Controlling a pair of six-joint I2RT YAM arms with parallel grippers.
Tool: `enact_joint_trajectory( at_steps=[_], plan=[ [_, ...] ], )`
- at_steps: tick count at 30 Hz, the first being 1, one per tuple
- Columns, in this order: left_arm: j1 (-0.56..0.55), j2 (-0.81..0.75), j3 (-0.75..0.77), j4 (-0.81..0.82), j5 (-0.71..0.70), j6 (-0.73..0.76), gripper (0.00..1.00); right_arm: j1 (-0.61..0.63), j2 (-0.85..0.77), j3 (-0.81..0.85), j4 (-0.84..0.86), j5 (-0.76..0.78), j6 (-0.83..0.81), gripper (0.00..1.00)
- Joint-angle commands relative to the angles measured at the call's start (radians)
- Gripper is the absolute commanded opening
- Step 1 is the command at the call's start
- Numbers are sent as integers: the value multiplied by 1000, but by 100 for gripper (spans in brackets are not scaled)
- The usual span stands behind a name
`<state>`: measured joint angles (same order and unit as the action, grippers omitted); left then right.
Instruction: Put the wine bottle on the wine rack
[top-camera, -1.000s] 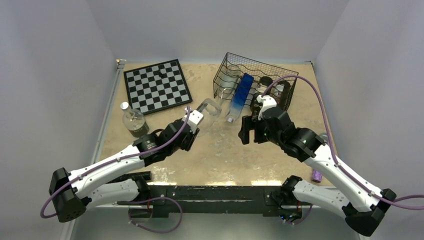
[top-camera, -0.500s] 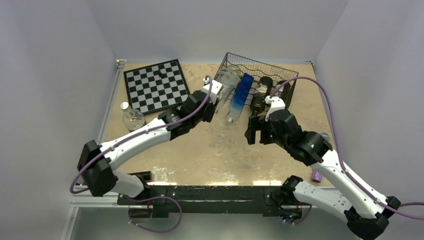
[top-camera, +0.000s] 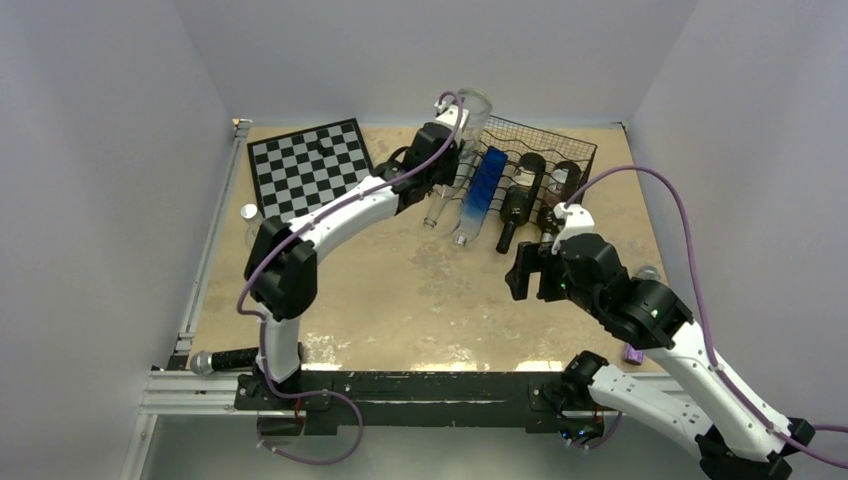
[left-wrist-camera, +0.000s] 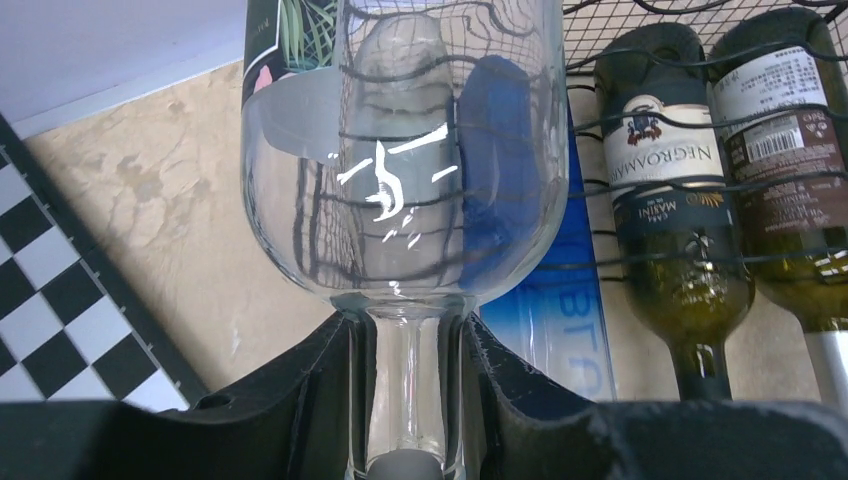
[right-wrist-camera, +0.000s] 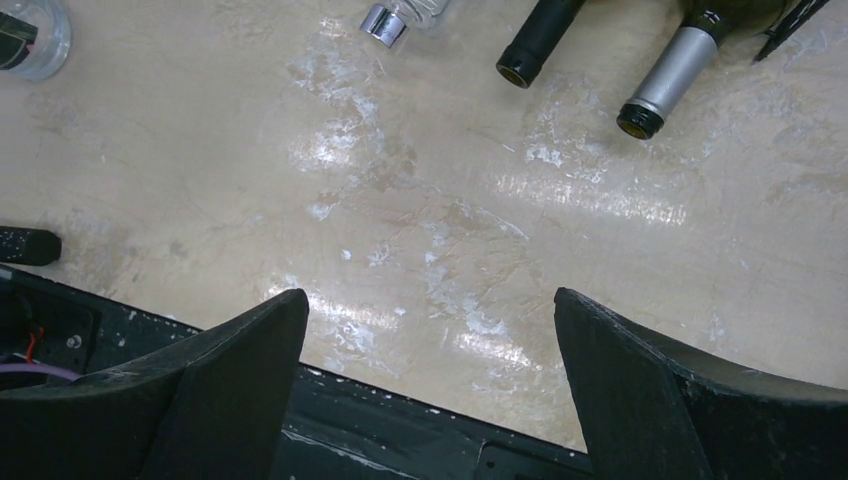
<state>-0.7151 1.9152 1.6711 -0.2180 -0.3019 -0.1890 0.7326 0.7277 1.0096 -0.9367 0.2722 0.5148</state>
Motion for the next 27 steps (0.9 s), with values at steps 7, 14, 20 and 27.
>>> enact_joint_trajectory(
  at_steps=[7, 14, 20, 27],
  plan=[
    [25, 137, 241, 259, 14, 3, 0, -4, -63, -7, -65, 15, 89, 97],
    [43, 172, 238, 232, -6, 1, 0, -4, -98, -60, -56, -4, 140, 97],
    [66, 208, 277, 148, 36, -39, 7, -4, -105, -70, -66, -2, 153, 97],
    [67, 189, 250, 140, 30, -28, 71, -3, -91, -68, -68, -11, 175, 96]
  ],
)
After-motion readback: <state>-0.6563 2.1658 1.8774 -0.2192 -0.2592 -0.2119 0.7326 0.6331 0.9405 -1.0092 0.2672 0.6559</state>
